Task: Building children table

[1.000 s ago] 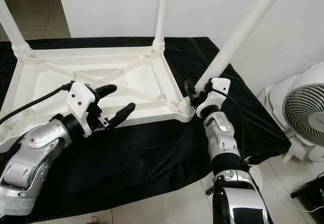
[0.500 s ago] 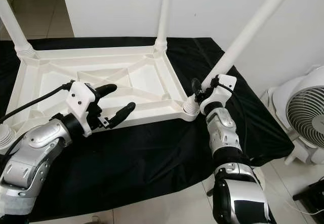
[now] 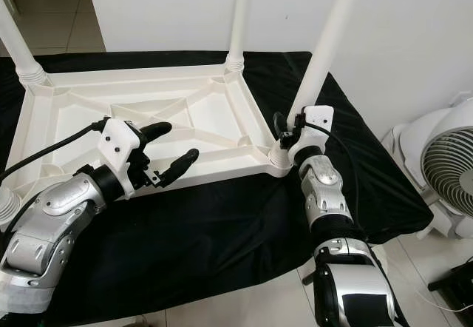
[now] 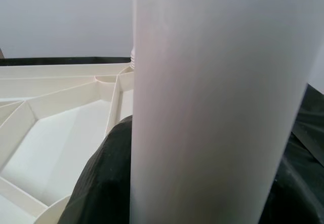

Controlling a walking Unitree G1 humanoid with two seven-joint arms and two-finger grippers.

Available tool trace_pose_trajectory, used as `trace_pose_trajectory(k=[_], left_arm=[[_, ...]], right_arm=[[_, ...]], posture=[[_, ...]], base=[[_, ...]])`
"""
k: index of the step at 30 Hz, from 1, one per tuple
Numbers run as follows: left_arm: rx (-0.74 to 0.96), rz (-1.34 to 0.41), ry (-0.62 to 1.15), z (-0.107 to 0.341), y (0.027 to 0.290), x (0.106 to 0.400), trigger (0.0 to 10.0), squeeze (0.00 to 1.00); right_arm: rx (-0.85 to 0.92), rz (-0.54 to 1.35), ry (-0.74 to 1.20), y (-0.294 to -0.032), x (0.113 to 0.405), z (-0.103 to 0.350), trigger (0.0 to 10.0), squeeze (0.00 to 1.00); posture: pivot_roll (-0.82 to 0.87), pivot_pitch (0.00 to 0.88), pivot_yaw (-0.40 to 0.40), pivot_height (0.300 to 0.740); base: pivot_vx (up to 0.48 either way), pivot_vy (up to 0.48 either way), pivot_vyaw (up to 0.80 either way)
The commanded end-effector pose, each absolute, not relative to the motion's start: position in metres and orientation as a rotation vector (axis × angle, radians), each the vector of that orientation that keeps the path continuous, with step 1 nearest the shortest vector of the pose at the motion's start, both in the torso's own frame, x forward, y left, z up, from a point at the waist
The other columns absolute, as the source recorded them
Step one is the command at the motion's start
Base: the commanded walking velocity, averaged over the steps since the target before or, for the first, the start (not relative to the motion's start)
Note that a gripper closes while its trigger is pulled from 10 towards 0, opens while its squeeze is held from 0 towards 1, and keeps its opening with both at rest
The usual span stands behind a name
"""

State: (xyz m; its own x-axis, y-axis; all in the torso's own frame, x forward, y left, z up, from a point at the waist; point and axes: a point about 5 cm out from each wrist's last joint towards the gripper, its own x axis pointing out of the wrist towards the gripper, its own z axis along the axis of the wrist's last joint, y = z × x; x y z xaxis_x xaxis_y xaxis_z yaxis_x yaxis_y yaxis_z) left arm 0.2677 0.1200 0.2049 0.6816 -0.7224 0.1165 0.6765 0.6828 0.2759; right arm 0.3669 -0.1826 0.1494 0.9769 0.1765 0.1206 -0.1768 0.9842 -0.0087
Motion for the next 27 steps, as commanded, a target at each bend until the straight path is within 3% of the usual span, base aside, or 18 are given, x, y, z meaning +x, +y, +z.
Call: trace_pose_trajectory(k=[1,27], left_arm=[[0.224,-0.782,-0.23,0.206,0.119,0.266,10.0,0.0],[0.227,-0.787,-0.23,0.208,0.121,0.267,10.0,0.0]], right_arm=[[-0.061,0.177,0.168,-0.187,0.341,0.08,10.0,0.0],[-0.129,0.236,0.056,-0.192,0.301,0.056,10.0,0.0]], posture=[[0.15,0.095,-0.049,0.74],[0.15,0.101,-0.037,0.74]], base=[[0.0,0.0,0.0],[0.0,0.0,0.0]])
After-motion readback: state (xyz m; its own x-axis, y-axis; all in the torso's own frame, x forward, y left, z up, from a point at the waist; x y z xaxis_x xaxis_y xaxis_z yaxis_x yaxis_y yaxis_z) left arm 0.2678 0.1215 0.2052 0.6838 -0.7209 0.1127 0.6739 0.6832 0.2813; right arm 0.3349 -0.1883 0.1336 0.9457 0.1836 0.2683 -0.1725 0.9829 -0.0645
